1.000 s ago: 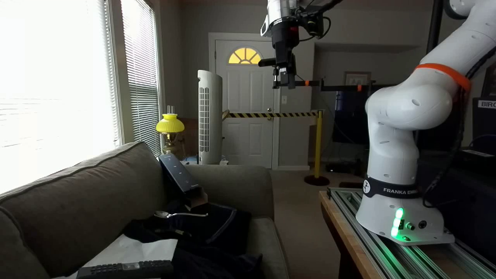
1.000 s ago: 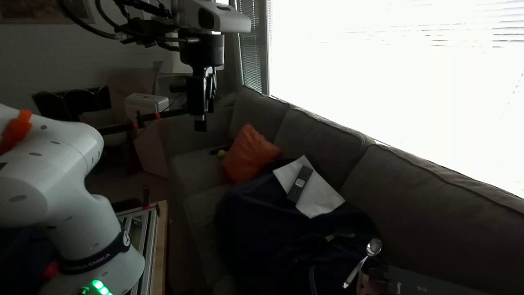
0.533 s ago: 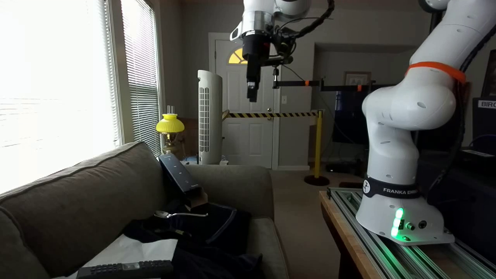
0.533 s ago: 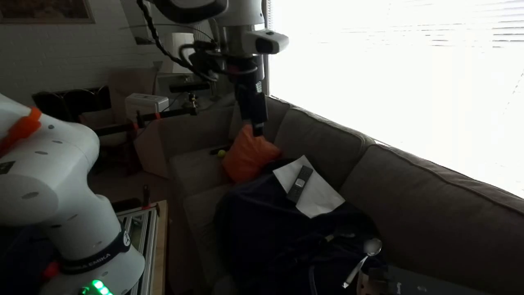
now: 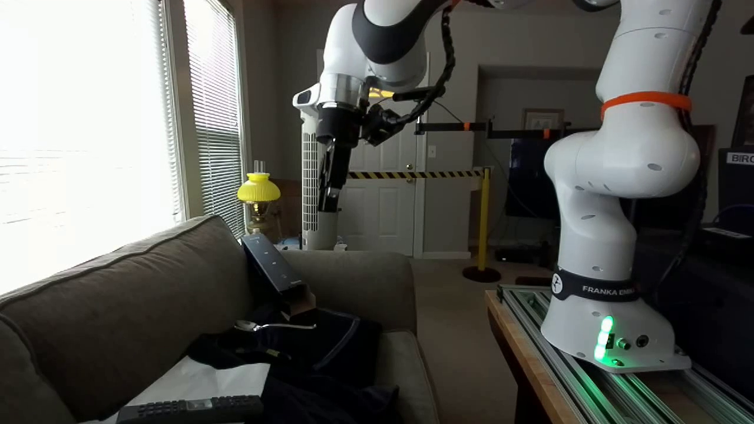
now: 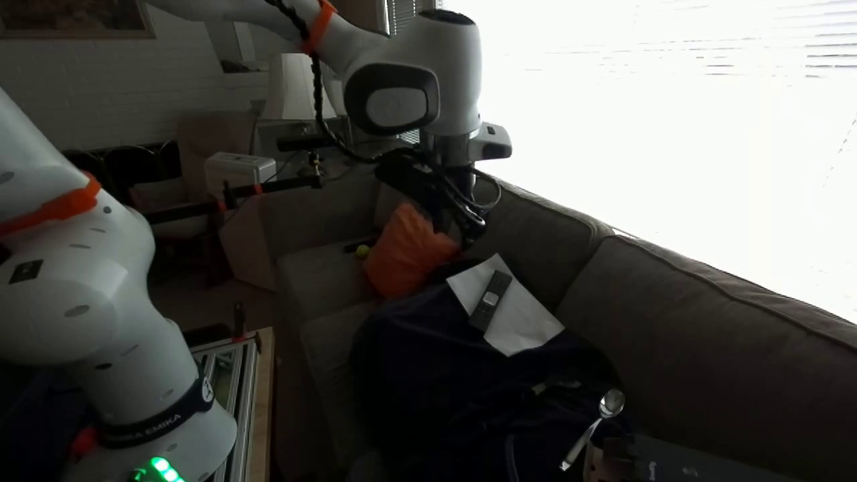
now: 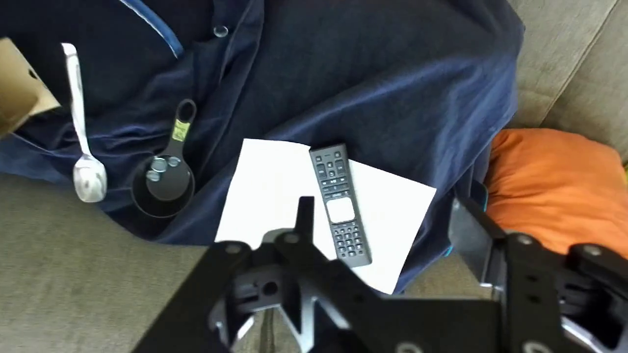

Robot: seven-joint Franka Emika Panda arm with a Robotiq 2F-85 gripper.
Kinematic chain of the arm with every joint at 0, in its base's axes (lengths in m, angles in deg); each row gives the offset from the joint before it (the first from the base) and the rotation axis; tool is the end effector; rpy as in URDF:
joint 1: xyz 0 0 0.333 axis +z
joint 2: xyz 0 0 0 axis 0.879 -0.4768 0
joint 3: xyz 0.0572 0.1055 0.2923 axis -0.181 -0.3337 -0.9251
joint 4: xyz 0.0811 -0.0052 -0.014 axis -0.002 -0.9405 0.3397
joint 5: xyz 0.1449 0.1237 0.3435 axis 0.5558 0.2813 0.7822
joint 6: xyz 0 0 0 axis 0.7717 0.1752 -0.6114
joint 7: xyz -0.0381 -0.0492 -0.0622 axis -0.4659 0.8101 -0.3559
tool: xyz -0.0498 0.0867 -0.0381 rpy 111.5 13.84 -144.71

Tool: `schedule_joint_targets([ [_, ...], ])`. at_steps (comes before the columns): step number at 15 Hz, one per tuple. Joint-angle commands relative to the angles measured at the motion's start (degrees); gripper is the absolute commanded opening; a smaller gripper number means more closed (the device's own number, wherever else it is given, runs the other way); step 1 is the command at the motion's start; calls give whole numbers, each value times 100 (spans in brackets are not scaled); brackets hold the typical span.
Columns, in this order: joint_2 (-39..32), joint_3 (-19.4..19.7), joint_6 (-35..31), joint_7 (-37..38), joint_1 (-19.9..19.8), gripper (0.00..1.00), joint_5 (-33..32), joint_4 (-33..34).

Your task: Press a button on the remote

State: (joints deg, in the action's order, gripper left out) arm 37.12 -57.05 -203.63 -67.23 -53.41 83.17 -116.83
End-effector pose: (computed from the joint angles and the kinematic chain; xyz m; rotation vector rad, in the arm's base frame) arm 0.4593 0.0188 0.4079 -2.8629 -0.6411 -0.2423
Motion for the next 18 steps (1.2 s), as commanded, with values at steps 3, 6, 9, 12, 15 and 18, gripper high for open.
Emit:
schedule_joint_targets([
  [3,-1079,-34,-170,-1557,8,27,1114,466],
  [6,-1475,-203,-530,-1714,-157,2,1436,596],
  [9,-1344,-359,-483,-1521,-311,5,1228,483],
  [12,-1324,-408,-483,-1521,-347,1,1228,487],
  [15,-1300,-406,-483,-1522,-349,1,1228,488],
  [18,-1300,-407,-483,-1522,-349,1,1228,488],
])
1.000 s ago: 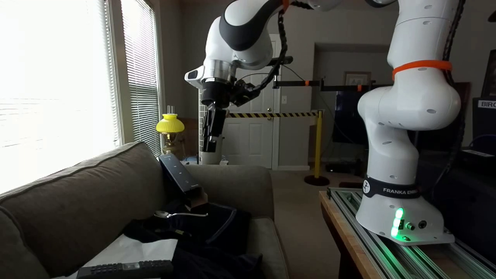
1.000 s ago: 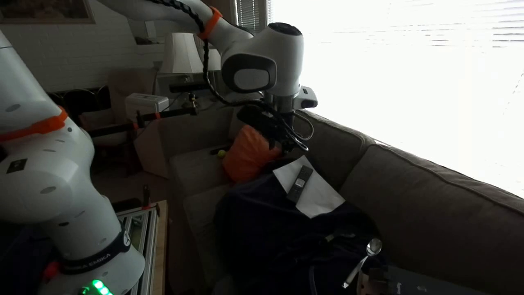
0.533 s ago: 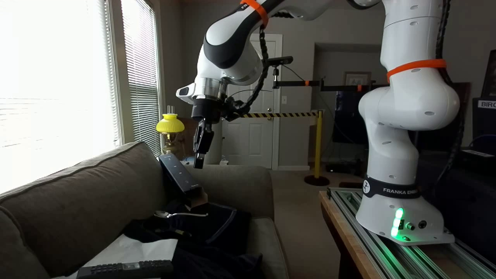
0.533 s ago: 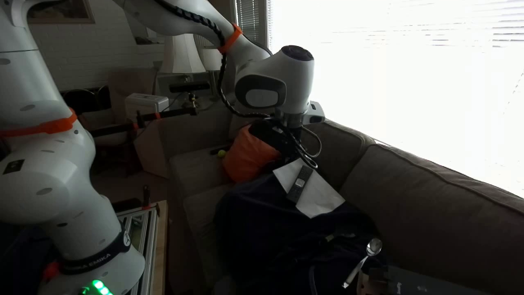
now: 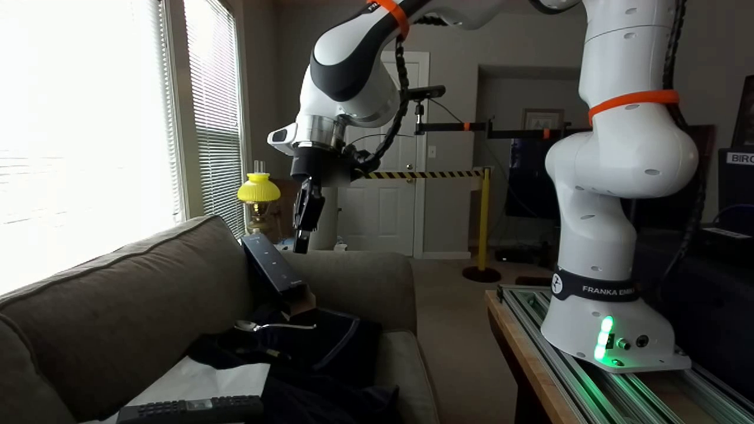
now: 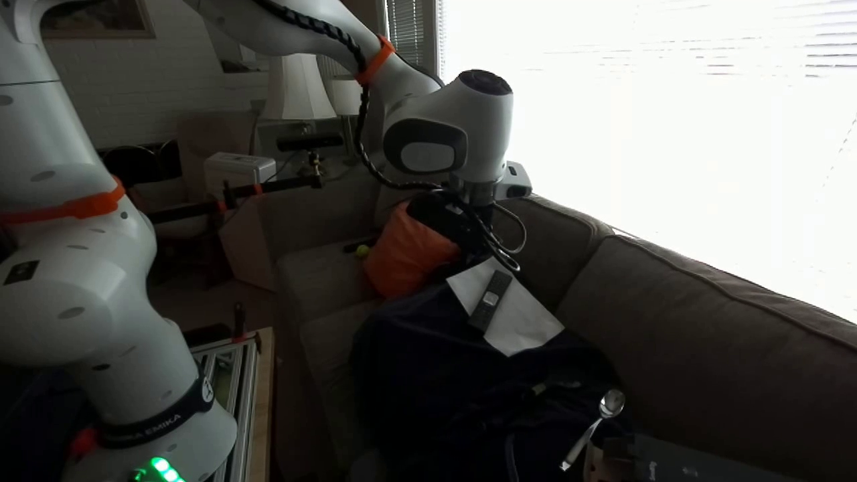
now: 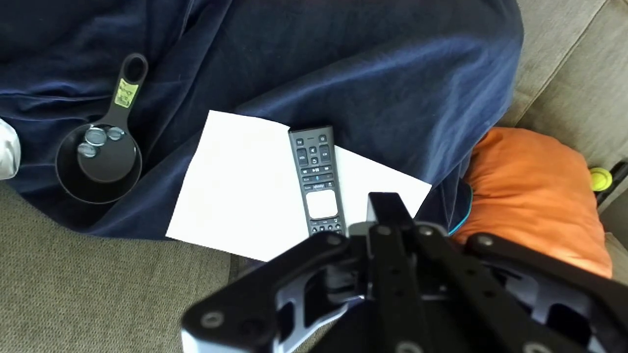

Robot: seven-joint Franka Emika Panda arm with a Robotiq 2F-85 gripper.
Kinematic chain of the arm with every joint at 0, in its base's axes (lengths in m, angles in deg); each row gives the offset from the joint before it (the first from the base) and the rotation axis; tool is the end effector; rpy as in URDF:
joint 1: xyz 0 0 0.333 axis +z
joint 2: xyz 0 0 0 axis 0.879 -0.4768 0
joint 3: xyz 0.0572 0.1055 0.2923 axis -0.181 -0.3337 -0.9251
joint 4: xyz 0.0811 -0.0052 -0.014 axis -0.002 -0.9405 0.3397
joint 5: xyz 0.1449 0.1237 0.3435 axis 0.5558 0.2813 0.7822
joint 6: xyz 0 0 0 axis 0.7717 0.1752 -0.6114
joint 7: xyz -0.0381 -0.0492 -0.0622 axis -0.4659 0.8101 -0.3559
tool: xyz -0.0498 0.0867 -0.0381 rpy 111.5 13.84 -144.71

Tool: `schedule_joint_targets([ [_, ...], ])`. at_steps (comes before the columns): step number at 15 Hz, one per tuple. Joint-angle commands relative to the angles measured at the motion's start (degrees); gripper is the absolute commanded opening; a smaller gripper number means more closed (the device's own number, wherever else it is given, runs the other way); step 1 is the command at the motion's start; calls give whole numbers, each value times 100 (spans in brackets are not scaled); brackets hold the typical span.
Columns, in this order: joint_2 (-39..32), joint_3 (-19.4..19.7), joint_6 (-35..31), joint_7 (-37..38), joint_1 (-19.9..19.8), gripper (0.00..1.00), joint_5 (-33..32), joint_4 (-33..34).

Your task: Press a button on the remote

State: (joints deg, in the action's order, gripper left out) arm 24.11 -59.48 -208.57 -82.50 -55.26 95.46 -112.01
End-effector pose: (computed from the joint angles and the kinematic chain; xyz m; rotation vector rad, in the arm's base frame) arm 0.5014 0.0243 0.3451 -2.7365 -0.7551 -0.2573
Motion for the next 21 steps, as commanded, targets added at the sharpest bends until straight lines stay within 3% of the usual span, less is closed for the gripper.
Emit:
schedule_joint_targets([
  [1,1,-164,11,6,-164,1,-1,6],
  [9,2,-166,11,6,-164,0,-1,6],
  [17,-1032,-500,-413,-13,-278,0,103,462],
  [21,-1546,-741,-323,-12,-441,0,39,725],
])
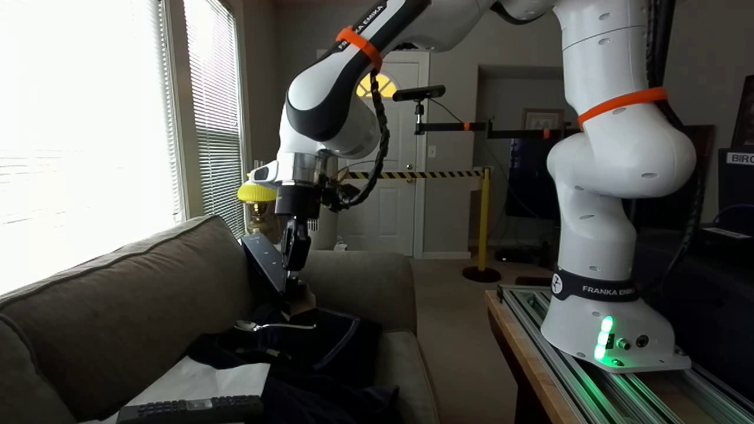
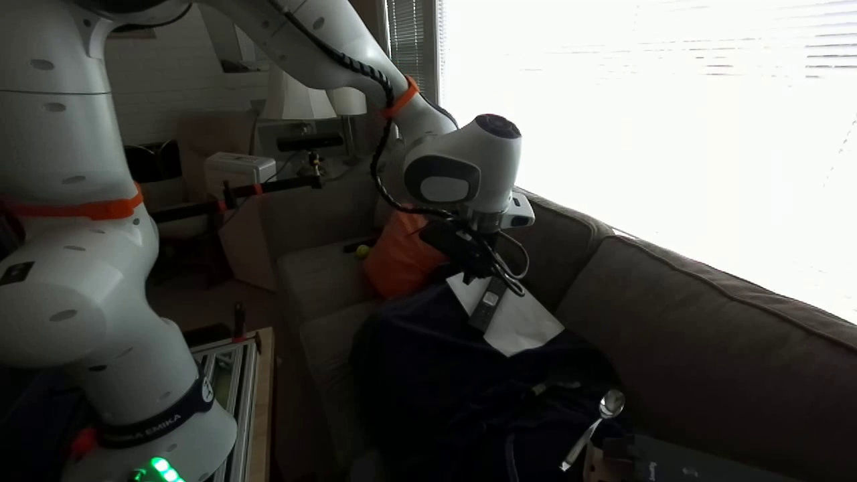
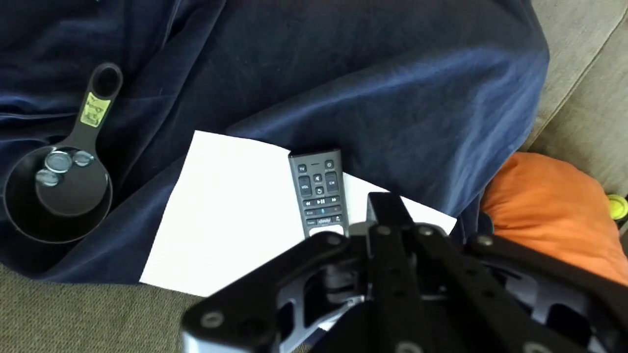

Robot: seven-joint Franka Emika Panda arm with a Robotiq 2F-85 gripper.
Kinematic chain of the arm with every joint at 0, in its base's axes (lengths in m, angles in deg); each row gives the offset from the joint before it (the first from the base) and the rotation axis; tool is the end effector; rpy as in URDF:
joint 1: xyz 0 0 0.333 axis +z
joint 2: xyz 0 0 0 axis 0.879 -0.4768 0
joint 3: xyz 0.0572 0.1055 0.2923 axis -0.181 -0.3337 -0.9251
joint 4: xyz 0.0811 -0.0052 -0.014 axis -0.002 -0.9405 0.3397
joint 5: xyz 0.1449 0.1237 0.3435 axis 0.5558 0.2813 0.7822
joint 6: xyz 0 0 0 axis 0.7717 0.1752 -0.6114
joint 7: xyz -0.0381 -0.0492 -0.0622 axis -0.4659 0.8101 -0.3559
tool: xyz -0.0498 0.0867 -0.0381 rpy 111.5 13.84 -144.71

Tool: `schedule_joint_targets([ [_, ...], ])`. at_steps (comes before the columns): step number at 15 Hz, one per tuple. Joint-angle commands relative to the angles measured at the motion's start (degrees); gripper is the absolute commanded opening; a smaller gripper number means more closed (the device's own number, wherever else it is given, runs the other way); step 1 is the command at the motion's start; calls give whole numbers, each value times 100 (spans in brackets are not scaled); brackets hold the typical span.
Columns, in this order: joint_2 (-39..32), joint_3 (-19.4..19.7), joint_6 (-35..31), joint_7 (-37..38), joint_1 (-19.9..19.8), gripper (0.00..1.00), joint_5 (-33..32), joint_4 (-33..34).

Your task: Press a button on the remote

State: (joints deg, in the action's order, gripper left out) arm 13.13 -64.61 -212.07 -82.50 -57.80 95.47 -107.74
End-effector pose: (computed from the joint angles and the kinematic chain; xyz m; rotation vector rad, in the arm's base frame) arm 0.5266 0.0454 0.2820 -2.7409 -0.7808 -0.1590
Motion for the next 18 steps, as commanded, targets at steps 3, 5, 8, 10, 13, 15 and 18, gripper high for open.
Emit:
schedule_joint_targets([
  [3,-705,-411,63,9,-295,0,-50,425],
  [5,-843,-495,151,53,-349,0,-156,510],
  [8,-1041,-573,221,125,-370,0,-348,576],
  [10,-1175,-601,211,190,-373,0,-499,595],
  [13,-1375,-650,149,263,-371,0,-710,636],
  [15,-1517,-682,60,336,-382,0,-803,702],
  [18,-1761,-755,-54,440,-413,0,-841,876],
])
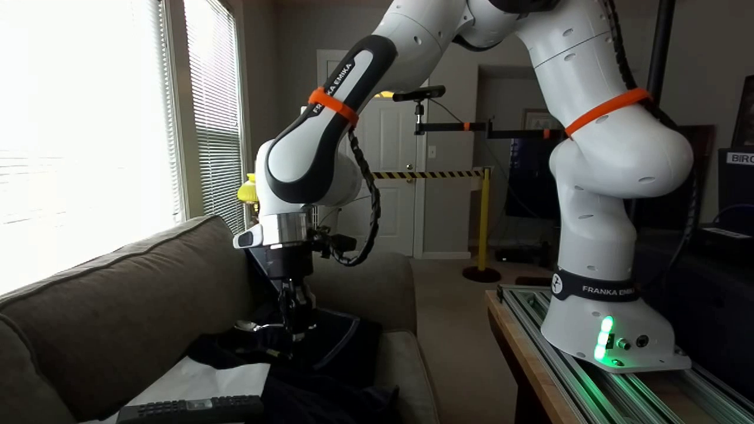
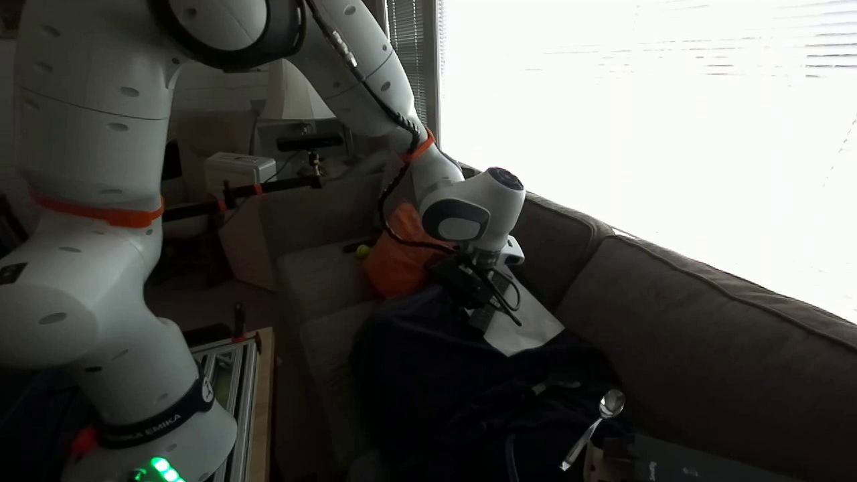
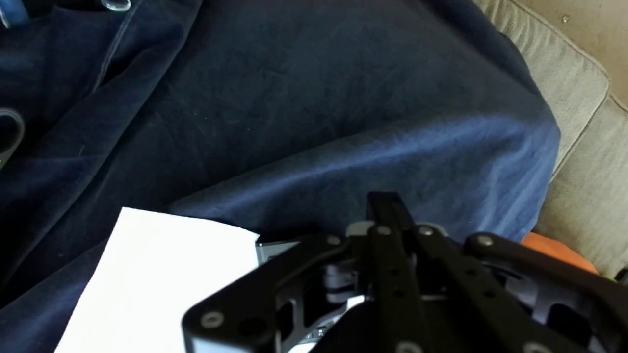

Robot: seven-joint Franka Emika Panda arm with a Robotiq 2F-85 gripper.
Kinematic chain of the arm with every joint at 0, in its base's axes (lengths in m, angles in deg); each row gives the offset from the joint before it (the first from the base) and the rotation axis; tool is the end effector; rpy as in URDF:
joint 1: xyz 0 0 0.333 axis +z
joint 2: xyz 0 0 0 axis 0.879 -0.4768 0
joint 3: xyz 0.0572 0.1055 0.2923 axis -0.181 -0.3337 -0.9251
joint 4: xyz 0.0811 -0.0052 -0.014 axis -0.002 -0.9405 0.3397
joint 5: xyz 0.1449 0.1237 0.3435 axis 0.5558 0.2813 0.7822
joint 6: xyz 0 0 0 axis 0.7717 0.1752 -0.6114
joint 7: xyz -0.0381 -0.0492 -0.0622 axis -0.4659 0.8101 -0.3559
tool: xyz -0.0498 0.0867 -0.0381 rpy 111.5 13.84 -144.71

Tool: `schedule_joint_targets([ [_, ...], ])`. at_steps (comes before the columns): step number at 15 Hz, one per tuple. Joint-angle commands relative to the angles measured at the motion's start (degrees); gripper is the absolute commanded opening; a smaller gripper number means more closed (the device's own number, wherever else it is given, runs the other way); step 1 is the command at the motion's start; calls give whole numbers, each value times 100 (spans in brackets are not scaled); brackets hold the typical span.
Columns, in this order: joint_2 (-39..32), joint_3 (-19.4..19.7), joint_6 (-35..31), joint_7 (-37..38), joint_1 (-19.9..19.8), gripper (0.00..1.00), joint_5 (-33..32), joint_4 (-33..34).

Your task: Press a button on the remote

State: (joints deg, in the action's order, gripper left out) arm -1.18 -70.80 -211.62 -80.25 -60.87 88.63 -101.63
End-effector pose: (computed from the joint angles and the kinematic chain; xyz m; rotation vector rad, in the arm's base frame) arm 0.5383 0.0780 0.1884 -2.6975 -0.8957 0.0876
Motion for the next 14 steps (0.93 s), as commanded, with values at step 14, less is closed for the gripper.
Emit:
schedule_joint_targets([
  [14,-1054,-327,-783,838,-187,0,-409,737],
])
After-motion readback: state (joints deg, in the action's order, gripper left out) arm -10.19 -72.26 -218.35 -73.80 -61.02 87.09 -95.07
